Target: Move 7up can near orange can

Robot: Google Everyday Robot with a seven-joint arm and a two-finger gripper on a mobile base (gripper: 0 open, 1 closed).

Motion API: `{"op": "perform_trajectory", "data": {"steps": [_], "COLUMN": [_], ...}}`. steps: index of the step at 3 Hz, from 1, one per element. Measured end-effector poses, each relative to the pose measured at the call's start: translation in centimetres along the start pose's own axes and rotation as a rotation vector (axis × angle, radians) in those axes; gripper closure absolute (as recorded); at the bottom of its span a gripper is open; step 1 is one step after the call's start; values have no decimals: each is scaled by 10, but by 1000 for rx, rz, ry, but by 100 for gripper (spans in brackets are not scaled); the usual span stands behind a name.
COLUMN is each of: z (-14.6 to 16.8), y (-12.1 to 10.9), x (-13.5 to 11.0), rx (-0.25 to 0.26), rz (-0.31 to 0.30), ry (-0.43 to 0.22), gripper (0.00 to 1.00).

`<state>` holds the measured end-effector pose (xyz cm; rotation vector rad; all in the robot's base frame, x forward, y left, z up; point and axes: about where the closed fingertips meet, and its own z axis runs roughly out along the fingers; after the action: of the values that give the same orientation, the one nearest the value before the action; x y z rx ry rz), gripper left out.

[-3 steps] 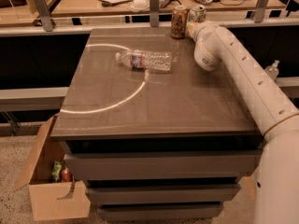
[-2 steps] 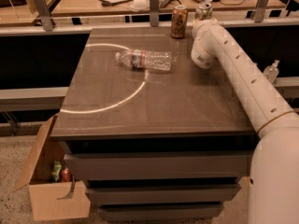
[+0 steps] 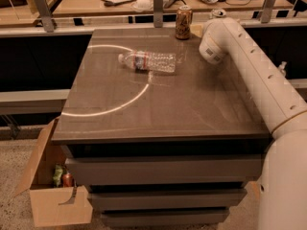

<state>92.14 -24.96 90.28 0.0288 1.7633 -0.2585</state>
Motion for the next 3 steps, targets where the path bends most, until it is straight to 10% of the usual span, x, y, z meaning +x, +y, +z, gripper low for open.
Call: {"op": "perform_trajectory", "data": {"steps": [3], "z": [-70], "y": [-69], "x": [16], "rx": [-43], "rz": [-52], "ry": [60], "gripper": [0]}}
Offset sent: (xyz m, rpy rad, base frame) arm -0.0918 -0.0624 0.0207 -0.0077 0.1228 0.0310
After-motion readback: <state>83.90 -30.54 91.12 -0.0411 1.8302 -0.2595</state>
